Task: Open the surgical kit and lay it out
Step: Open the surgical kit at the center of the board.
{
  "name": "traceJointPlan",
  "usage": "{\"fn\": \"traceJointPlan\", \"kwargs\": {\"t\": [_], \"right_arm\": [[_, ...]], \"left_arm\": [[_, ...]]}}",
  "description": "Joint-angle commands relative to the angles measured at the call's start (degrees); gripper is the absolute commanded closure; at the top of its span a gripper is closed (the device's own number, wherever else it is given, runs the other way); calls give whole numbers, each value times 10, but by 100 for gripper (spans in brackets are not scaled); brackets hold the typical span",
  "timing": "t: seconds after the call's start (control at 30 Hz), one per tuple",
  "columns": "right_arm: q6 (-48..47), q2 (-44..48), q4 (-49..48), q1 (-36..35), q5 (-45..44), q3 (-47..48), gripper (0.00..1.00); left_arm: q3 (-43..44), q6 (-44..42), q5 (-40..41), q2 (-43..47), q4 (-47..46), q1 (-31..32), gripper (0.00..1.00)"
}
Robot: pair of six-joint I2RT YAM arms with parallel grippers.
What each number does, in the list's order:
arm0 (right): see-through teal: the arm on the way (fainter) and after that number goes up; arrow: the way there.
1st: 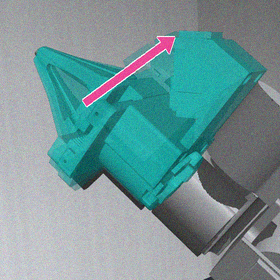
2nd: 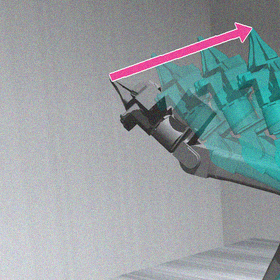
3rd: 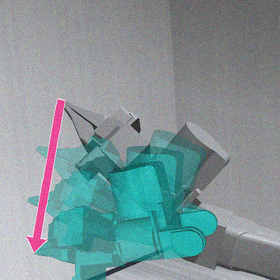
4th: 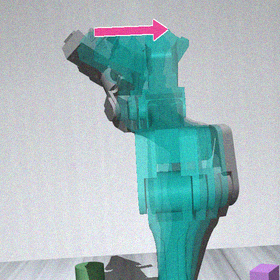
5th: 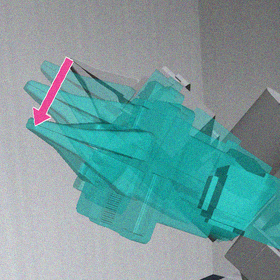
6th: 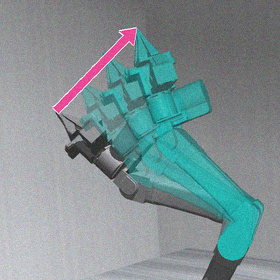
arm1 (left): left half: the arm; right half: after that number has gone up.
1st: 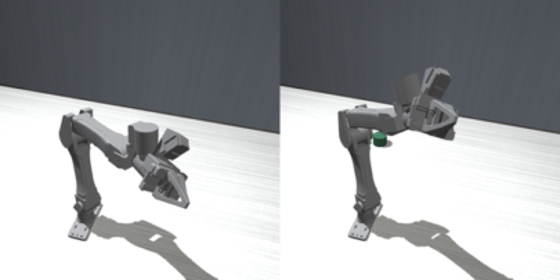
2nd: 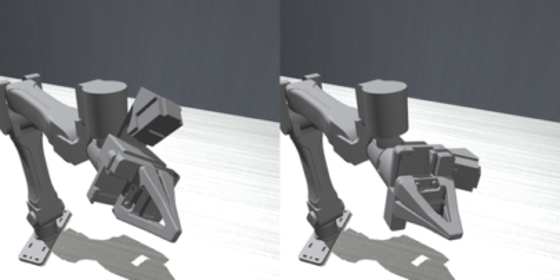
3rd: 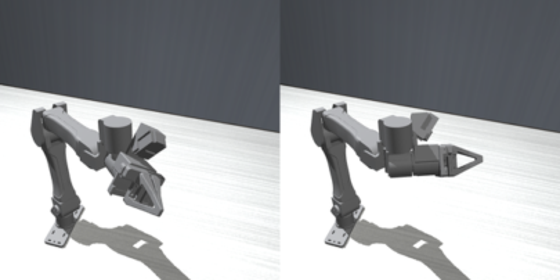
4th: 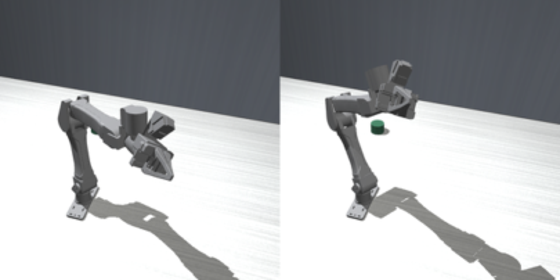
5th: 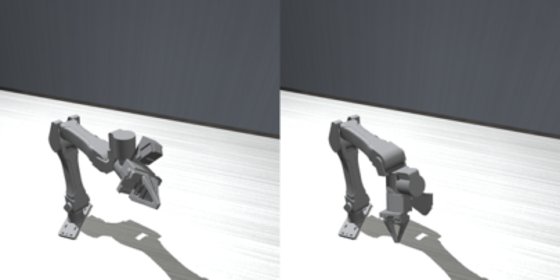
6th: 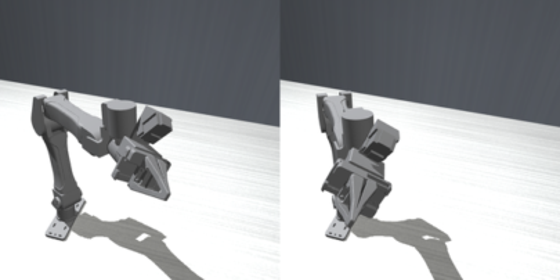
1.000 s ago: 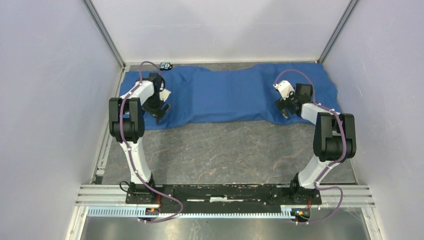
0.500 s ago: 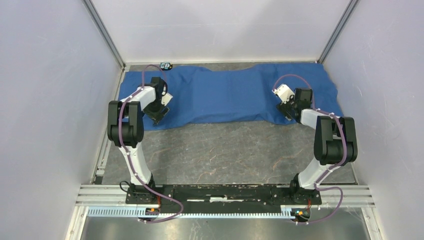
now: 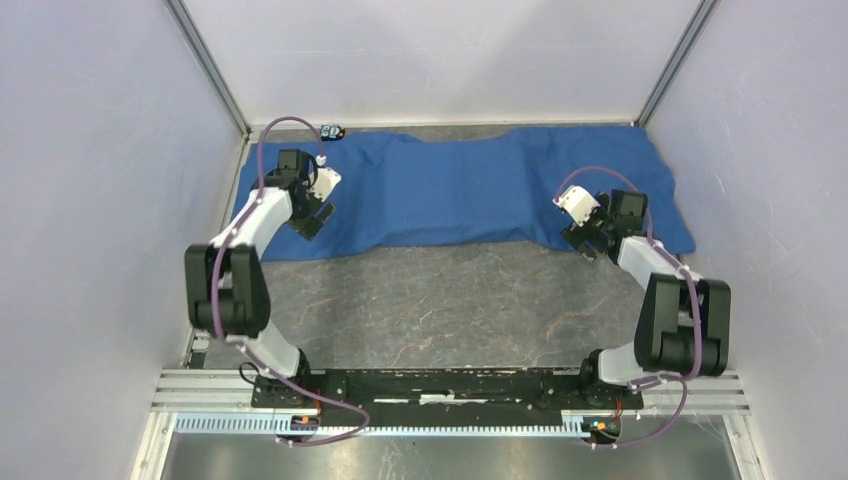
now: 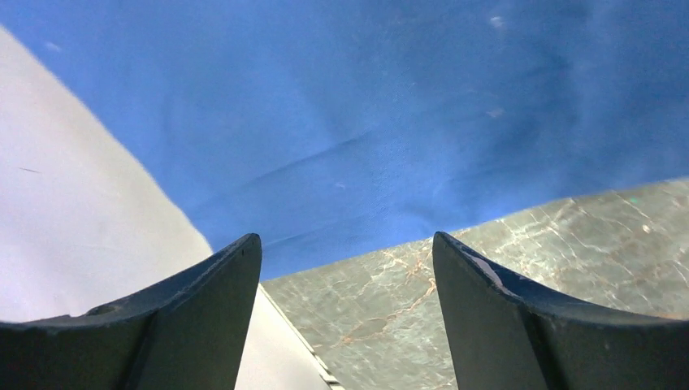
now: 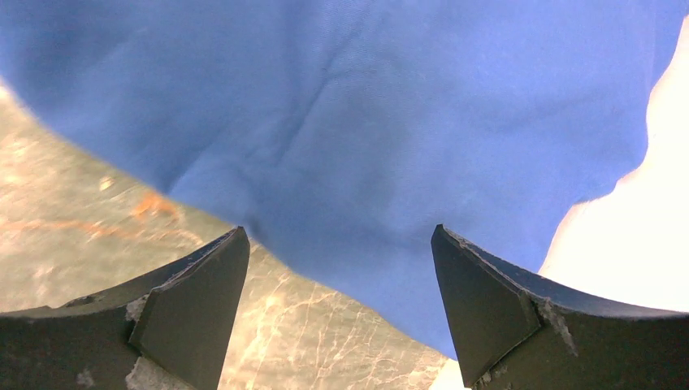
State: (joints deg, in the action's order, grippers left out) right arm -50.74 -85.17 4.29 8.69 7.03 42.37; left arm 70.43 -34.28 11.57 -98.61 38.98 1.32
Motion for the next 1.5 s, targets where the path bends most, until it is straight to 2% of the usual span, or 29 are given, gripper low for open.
{"fn": "traceJointPlan", "kwargs": {"t": [0.0, 0.1, 0.23, 0.37, 0.5, 0.8, 0.93, 1.07, 1.17, 1.3, 1.47], "right_arm": [[-68, 69, 85, -2, 75, -24, 9], [-96, 100, 93, -5, 91, -58, 10], [-112, 117, 74, -41, 87, -101, 10], [-110, 130, 1, -102, 53, -149, 10], [-92, 104, -60, -141, 17, -151, 10], [-93, 61, -106, -153, -10, -144, 14], [-93, 45, -126, -153, -22, -149, 15], [-91, 34, -137, -153, -28, -150, 19], [-96, 31, -137, -152, -30, -151, 26], [-97, 19, -126, -153, -26, -143, 41], [-96, 10, -98, -152, -16, -131, 59]], "left_arm": [[-58, -91, -89, 118, -46, 31, 16], [-124, -133, -95, 169, -73, 80, 14], [-192, -160, -48, 185, -124, 142, 13], [-196, -154, -39, 165, -145, 153, 14], [-212, -153, -39, 167, -166, 168, 13], [-237, -160, -11, 133, -201, 194, 13], [-245, -167, 23, 105, -245, 195, 13], [-250, -183, 37, 85, -268, 195, 16], [-255, -189, 41, 77, -277, 194, 24], [-257, -193, 47, 65, -282, 194, 51], [-268, -189, 53, 64, -282, 194, 78]]}}
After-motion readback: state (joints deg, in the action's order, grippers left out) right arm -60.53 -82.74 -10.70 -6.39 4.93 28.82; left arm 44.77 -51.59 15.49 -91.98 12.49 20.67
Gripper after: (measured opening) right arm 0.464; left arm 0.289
